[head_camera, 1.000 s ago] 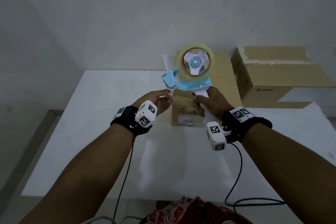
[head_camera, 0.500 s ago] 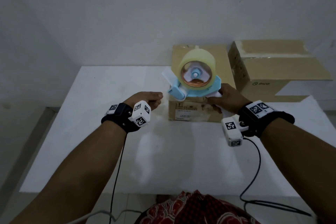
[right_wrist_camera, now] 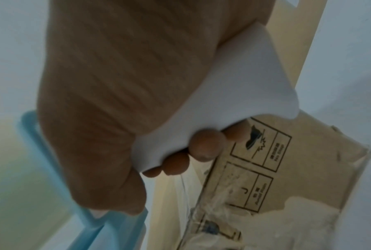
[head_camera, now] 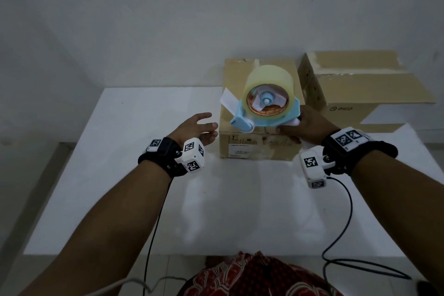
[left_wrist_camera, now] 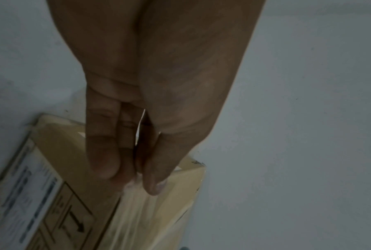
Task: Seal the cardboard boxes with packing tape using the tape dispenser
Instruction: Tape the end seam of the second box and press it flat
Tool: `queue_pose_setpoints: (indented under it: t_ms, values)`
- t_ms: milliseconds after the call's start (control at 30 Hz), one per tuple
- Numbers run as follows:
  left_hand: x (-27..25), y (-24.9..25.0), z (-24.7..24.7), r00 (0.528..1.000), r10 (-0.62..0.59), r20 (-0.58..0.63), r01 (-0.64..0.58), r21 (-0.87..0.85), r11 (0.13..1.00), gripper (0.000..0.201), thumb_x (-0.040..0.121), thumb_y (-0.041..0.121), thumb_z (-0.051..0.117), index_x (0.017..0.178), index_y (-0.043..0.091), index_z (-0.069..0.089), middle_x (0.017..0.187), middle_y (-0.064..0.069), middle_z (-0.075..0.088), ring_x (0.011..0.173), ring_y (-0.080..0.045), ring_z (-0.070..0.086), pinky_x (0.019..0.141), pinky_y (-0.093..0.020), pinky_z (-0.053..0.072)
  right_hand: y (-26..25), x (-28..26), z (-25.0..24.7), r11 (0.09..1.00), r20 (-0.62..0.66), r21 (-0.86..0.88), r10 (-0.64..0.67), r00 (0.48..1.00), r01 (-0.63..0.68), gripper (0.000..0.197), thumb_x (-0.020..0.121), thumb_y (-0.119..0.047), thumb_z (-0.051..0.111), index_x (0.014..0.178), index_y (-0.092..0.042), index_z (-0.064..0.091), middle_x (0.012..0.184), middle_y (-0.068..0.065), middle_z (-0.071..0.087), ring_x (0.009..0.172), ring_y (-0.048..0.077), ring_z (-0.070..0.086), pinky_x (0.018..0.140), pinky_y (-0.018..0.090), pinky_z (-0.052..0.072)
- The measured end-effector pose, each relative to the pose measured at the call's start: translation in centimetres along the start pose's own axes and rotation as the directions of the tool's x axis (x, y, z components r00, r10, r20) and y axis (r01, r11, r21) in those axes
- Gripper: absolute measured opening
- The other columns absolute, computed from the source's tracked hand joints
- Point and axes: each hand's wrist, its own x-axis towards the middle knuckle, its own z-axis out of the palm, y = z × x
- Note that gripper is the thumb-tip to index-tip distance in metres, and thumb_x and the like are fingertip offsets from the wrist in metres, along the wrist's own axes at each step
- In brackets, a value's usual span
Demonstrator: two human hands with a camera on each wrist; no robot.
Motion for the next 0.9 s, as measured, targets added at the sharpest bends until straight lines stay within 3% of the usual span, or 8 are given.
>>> queue_pose_setpoints:
  t_ms: [200, 333, 500, 600, 667, 767, 833, 900]
  values:
    - [0.3, -0.7, -0.4, 1.000, -0.030, -0.006, 0.030, 0.051, 0.998, 0.046, 0.088, 0.006, 0.069, 0.129, 0.016, 0.051, 0.088, -0.006, 0.068, 0.074, -0.020, 0.066, 0.069, -0.030, 0.057, -0.7, -0.4, 0.3, 1.000, 0.013, -0.012, -0.009, 1.000, 0.009, 0.035, 0.084, -0.032, 0.067, 0.051, -0.038, 0.059, 0.041, -0.001, 0.054, 0.043, 0.017, 0.049, 0.055, 0.046, 0.048]
    - [0.6, -1.5, -0.6, 0.998, -0.056, -0.012, 0.057, 0.077, 0.995, 0.042, 0.089, 0.010, 0.069, 0.127, 0.017, 0.053, 0.085, -0.002, 0.069, 0.074, -0.018, 0.062, 0.069, -0.031, 0.053, -1.0, -0.5, 0.5, 1.000, 0.021, 0.000, 0.026, 0.999, -0.026, 0.028, 0.076, -0.045, 0.066, 0.051, -0.035, 0.058, 0.041, 0.001, 0.054, 0.042, 0.017, 0.049, 0.053, 0.037, 0.045]
    - [0.7, -1.5, -0.5, 0.994, -0.049, -0.093, 0.075, 0.306, 0.949, 0.040, 0.092, 0.009, 0.062, 0.131, 0.008, 0.048, 0.083, -0.005, 0.059, 0.064, -0.018, 0.058, 0.056, -0.028, 0.046, -0.6, -0.2, 0.5, 0.999, 0.028, -0.027, 0.043, 0.999, -0.042, 0.032, 0.081, -0.036, 0.066, 0.051, -0.031, 0.056, 0.041, 0.002, 0.053, 0.041, 0.018, 0.049, 0.054, 0.039, 0.046]
    - [0.4, -1.8, -1.0, 0.960, 0.216, -0.176, -0.063, 0.617, 0.785, 0.040, 0.093, 0.019, 0.063, 0.131, 0.019, 0.051, 0.099, -0.008, 0.060, 0.083, -0.022, 0.063, 0.069, -0.030, 0.050, -0.5, 0.0, 0.4, 0.998, 0.032, -0.046, 0.051, 0.998, -0.049, 0.029, 0.080, -0.037, 0.066, 0.054, -0.030, 0.056, 0.042, 0.001, 0.054, 0.041, 0.015, 0.048, 0.053, 0.036, 0.044]
    - [-0.2, -1.5, -0.5, 0.893, 0.447, -0.044, -0.272, 0.739, 0.617, 0.039, 0.097, 0.018, 0.057, 0.133, 0.030, 0.051, 0.124, -0.005, 0.056, 0.110, -0.019, 0.058, 0.089, -0.028, 0.046, -0.4, 0.0, 0.4, 0.997, 0.033, -0.062, 0.051, 0.998, -0.049, 0.027, 0.079, -0.038, 0.066, 0.055, -0.028, 0.056, 0.043, 0.001, 0.055, 0.041, 0.015, 0.048, 0.053, 0.034, 0.043]
    - [0.7, -1.3, 0.9, 0.881, 0.424, 0.210, -0.402, 0.806, 0.435, 0.042, 0.102, 0.020, 0.048, 0.144, 0.021, 0.045, 0.152, -0.003, 0.035, 0.138, -0.016, 0.036, 0.111, -0.022, 0.026, -0.4, 0.1, 0.3, 0.996, 0.038, -0.077, 0.040, 0.998, -0.037, 0.030, 0.081, -0.034, 0.067, 0.053, -0.032, 0.056, 0.042, 0.000, 0.054, 0.040, 0.015, 0.048, 0.052, 0.035, 0.044]
    - [1.8, -1.9, 0.9, 0.922, 0.307, 0.238, -0.358, 0.828, 0.431, 0.051, 0.095, 0.053, 0.046, 0.144, 0.044, 0.039, 0.160, 0.001, 0.023, 0.145, -0.017, 0.028, 0.118, -0.036, 0.024, -0.5, 0.1, 0.3, 0.995, 0.042, -0.094, 0.026, 0.999, -0.022, 0.036, 0.085, -0.026, 0.070, 0.052, -0.034, 0.057, 0.042, -0.002, 0.055, 0.040, 0.013, 0.047, 0.054, 0.036, 0.044]
    - [3.2, -2.7, 0.0, 0.938, 0.243, 0.246, -0.327, 0.859, 0.393, 0.047, 0.081, 0.078, 0.038, 0.127, 0.076, 0.029, 0.163, 0.007, 0.012, 0.147, -0.015, 0.024, 0.119, -0.045, 0.025, -0.5, 0.1, 0.2, 0.993, 0.055, -0.119, 0.010, 0.998, -0.003, 0.043, 0.088, -0.019, 0.070, 0.051, -0.038, 0.058, 0.042, -0.006, 0.056, 0.040, 0.008, 0.047, 0.056, 0.037, 0.046]
